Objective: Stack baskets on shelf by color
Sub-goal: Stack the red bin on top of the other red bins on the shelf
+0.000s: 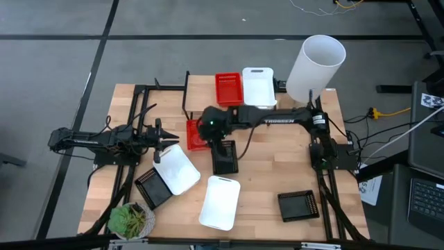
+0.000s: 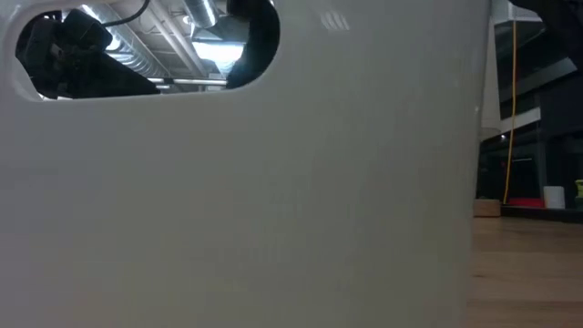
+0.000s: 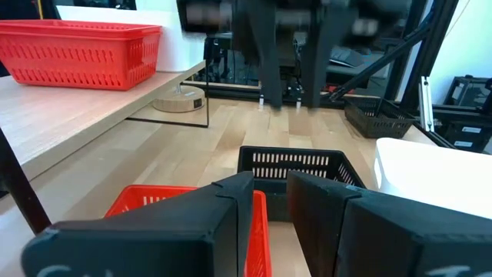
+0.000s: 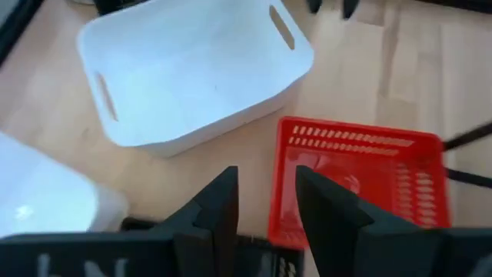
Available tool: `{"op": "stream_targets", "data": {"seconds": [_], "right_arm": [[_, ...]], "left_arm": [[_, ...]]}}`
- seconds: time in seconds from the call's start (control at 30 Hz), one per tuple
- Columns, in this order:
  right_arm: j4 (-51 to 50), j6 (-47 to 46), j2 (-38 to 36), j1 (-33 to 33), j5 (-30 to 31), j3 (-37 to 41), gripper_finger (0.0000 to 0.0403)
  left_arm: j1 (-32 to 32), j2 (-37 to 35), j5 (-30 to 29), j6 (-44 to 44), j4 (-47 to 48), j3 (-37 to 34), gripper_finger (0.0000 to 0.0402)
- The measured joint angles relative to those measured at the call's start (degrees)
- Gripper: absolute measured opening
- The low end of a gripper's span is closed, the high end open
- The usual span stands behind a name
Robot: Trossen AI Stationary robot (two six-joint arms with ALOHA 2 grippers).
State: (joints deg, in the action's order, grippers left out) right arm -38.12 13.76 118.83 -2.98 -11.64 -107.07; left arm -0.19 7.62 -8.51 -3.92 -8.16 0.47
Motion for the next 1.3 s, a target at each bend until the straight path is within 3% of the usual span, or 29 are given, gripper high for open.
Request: {"op": "stream_targets", "data": {"seconds": [0.27,0.5,0.97,1.1,1.23,1.3], "right_arm": [[14.37,-1.30,0.00,0.19,4.41,13.43,0.0130],[23.51,-1.22,0.35,0.15,4.50,19.83,0.0130],[23.99,0.22,6.34,0.23,4.72,16.19,0.0127],[20.46,-0.06,6.33,0.24,4.69,13.71,0.0091],[15.40,-1.48,6.32,0.24,4.50,12.80,0.0017],[13.84,-2.57,6.17,0.55,4.66,12.12,0.0011]], "left_arm": [[0.00,0.00,0.00,0.02,0.00,0.00,0.0074],[0.00,0.02,0.00,0.01,0.00,-0.01,0.0074],[0.00,0.00,0.00,0.02,0.00,0.00,0.0074],[0.00,0.00,0.00,0.02,0.00,-0.02,0.0074],[0.00,0.00,0.00,0.02,0.00,-0.01,0.0074],[0.00,0.02,0.00,0.02,0.00,-0.02,0.0074]]}}
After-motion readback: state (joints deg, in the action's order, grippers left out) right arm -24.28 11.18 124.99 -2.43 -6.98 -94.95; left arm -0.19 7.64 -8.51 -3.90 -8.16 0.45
